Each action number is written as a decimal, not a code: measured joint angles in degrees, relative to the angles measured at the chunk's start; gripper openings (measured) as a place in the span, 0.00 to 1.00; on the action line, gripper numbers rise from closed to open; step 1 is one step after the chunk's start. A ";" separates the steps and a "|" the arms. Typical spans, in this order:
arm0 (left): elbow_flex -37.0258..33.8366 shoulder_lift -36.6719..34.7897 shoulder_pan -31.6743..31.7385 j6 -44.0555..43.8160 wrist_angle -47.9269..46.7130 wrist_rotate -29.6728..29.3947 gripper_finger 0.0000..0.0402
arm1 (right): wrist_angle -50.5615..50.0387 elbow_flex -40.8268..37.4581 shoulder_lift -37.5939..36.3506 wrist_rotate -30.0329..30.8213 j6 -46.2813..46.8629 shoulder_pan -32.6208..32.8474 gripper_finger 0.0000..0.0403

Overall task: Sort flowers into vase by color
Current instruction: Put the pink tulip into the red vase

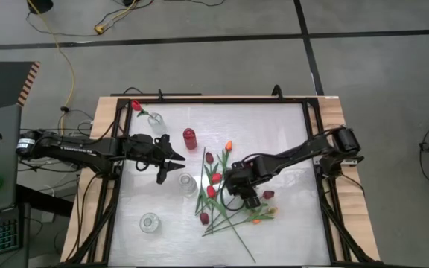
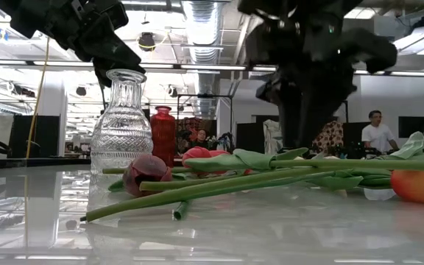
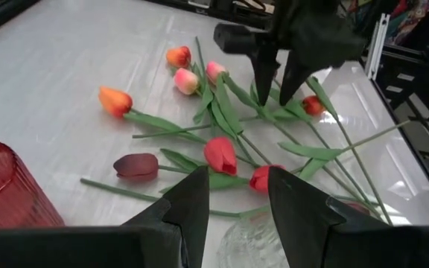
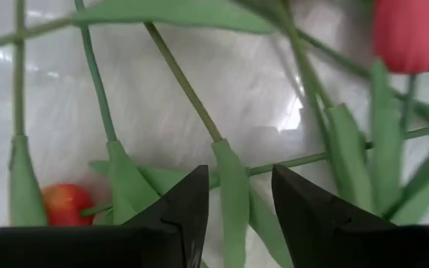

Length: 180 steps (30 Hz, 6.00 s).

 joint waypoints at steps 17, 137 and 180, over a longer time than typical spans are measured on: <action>0.00 0.00 0.00 -0.09 -0.14 0.00 0.31 | -2.53 -0.42 3.44 0.31 -2.56 -0.40 0.38; 0.73 9.40 0.07 -1.47 30.08 -13.53 0.31 | 19.94 21.99 3.29 57.08 -82.69 -1.09 0.09; 2.43 10.29 0.24 -4.20 26.64 -12.93 0.03 | 19.95 21.99 3.29 56.78 -82.47 -1.60 0.17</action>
